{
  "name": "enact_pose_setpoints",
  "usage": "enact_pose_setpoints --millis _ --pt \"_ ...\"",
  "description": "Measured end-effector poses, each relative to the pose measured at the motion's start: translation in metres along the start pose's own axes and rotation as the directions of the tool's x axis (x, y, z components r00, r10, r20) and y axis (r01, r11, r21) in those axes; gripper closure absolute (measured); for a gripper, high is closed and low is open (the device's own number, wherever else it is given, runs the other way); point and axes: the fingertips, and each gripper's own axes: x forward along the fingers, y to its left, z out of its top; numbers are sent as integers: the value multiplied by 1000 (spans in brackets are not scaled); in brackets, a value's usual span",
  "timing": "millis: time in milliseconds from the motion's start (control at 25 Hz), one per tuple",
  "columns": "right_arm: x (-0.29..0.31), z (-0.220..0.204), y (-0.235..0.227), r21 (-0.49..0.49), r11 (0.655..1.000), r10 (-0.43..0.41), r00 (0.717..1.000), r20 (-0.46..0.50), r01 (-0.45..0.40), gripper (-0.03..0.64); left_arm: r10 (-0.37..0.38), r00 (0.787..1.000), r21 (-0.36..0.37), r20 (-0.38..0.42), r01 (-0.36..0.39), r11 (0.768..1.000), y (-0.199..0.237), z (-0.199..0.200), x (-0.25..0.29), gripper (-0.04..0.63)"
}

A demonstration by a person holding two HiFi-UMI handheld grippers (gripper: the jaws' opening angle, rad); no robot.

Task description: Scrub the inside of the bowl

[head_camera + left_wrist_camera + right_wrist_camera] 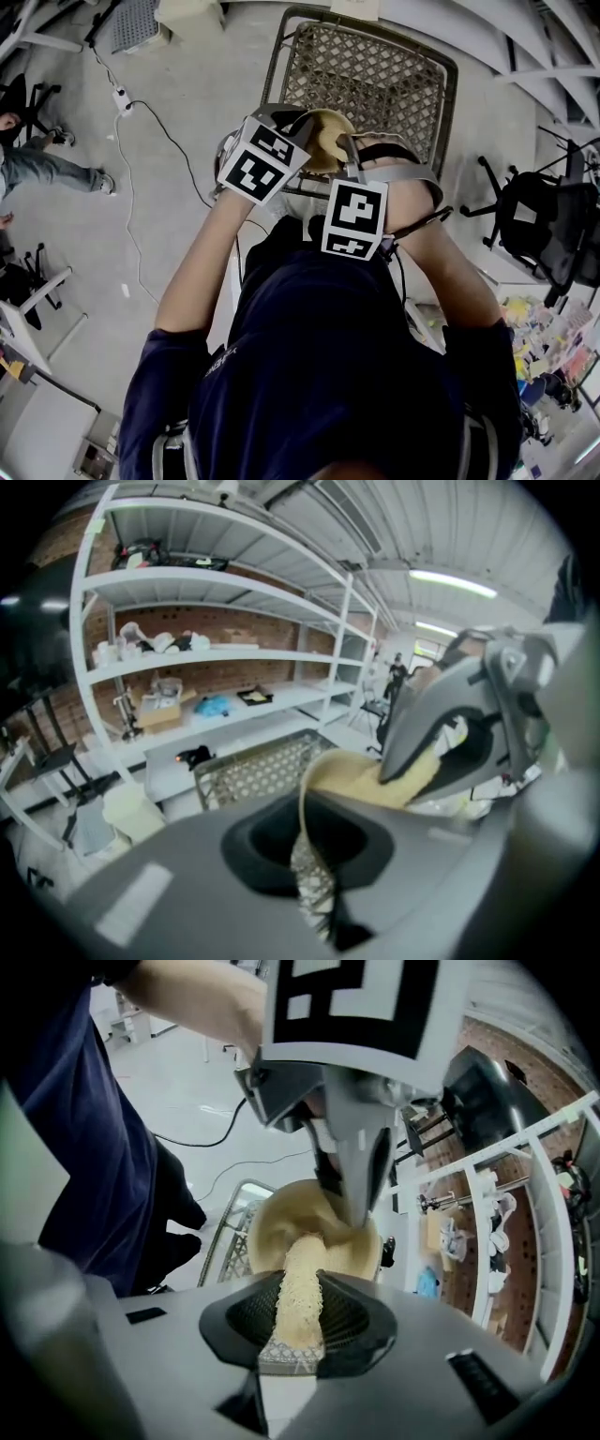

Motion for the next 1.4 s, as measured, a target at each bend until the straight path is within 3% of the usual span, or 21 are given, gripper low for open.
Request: enact_pose_setpoints --millis 160,400,520,640,760,880,1040,1200,1400 --pt "-3 19 18 -53 998 46 998 41 -44 528 -7 1000 4 7 7 1000 -2 4 1 588" --pt "4 5 -13 0 999 -41 999 16 41 528 -23 1000 27 -6 23 999 -10 3 8 588" --pt "1 -4 -2 10 1000 12 1000 -2 -12 528 -13 1000 10 -8 13 1000 -4 1 5 588" --pt "-2 12 24 -40 996 83 996 38 -81 528 -18 1000 -3 -3 18 1000 -4 2 4 588" --pt "0 23 16 -48 998 38 997 63 -35 526 -31 1000 8 -6 31 999 -9 4 7 588" --pt "5 7 -8 -1 1000 -27 1000 12 27 527 -38 999 15 -12 38 999 -12 2 9 587" --pt "2 -6 0 -5 1000 12 1000 -24 -12 528 -27 1000 11 -5 27 1000 -7 1 9 588" --pt "1 18 28 -78 995 59 998 19 -57 528 -21 1000 0 -13 21 1000 -4 1 7 588" --pt "5 23 2 -40 999 -17 999 50 19 528 -44 999 9 -19 44 999 -15 -3 8 588"
